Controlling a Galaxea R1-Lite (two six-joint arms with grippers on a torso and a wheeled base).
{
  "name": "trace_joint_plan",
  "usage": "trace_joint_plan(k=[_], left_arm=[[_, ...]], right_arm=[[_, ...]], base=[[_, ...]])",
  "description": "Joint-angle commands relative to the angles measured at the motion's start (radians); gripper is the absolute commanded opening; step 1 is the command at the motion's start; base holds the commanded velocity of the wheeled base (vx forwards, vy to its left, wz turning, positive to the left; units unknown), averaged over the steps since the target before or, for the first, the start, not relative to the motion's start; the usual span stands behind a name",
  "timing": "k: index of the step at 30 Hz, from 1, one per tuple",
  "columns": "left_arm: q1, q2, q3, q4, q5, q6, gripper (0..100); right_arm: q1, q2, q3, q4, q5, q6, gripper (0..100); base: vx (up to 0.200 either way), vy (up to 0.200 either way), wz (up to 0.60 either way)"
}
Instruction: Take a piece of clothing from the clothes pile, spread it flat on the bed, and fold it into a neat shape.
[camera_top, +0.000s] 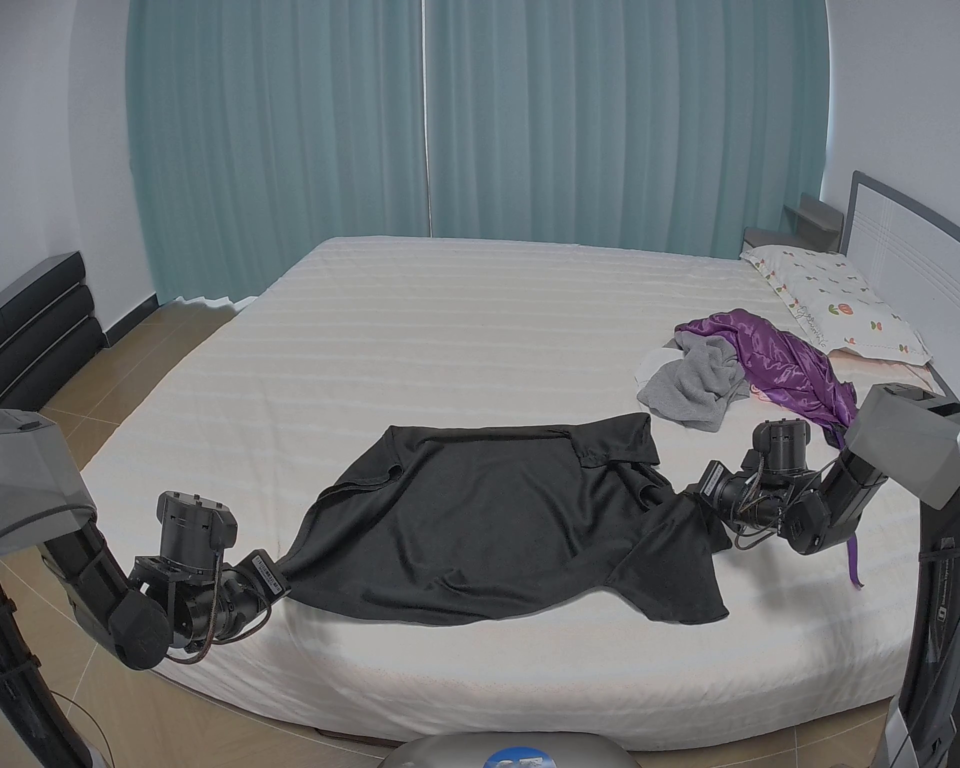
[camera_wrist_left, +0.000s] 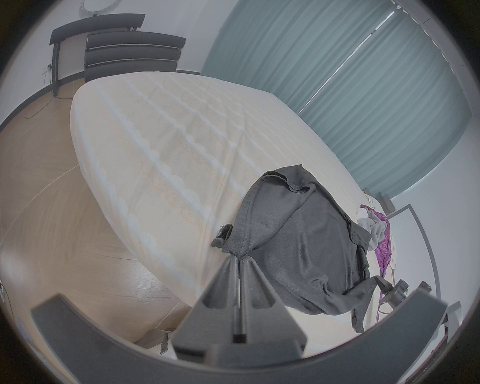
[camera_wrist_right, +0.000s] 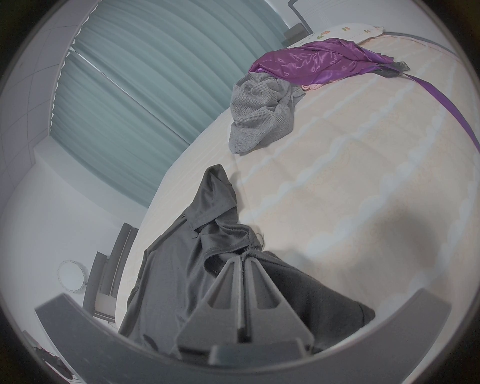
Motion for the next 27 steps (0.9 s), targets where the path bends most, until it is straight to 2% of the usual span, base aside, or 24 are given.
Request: trace_joint_plan(k=[1, 9, 19, 27], left_arm=[[0.000, 0.001, 0.000, 0.000, 0.000, 0.000, 0], [0.000, 0.003, 0.000, 0.000, -0.001, -0.002, 0], [0.000, 0.001, 0.000, 0.000, -0.003, -0.002, 0], [0.003, 0.000, 0.000, 0.000, -0.004, -0.003, 0]], right_arm=[[0.003, 0.057, -0.033, -0.008, -0.016, 0.000, 100], [-0.002, -0.037, 0.079, -0.075, -0.009, 0.003, 100], [0.007, -0.279, 0.445, -0.080, 0.063, 0.006, 100], [0.013, -0.319, 0.635, -0.080, 0.065, 0.000, 100]], base=[[0.000, 0.000, 0.00], [0.000, 0.000, 0.00], [0.000, 0.000, 0.00], [0.000, 0.000, 0.00]])
